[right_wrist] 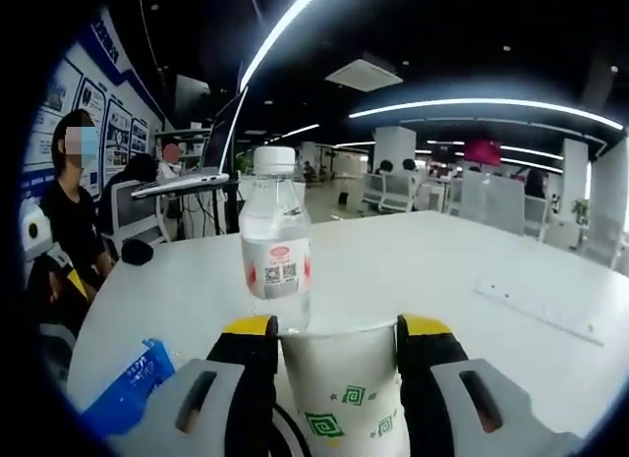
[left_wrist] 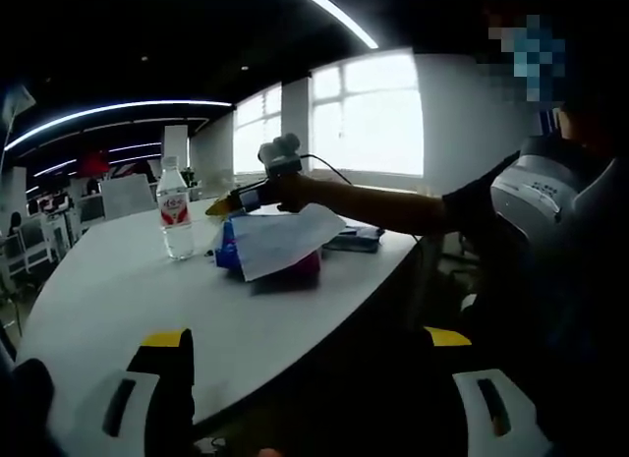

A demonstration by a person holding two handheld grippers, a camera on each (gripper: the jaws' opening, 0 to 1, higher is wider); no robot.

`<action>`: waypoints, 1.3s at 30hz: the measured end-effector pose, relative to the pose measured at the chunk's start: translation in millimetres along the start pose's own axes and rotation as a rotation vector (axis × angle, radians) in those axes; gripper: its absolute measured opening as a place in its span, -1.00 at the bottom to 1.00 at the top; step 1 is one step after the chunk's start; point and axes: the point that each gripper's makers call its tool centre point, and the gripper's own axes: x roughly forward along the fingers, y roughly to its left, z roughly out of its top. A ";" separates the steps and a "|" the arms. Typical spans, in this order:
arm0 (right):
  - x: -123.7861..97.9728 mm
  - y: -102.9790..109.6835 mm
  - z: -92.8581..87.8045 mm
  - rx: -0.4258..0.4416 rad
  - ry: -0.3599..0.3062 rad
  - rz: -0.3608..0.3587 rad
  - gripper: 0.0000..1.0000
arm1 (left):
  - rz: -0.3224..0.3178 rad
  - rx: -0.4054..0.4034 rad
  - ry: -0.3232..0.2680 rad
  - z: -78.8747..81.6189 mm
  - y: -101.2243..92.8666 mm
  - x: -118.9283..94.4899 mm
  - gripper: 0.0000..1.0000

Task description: Arrange the tabletop items into an orderly group along one side of the table until the central work area is clear of visible clutter.

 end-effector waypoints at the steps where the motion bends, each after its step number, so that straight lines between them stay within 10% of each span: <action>1: -0.5 -0.2 0.2 -0.001 -0.001 0.000 -0.08 | -0.001 0.000 0.001 -0.2 -0.1 0.8 0.88; 39: -2.5 -6.9 -30.4 -0.008 0.075 -0.012 -0.08 | -0.003 -0.007 0.003 -3.7 -2.2 1.3 0.88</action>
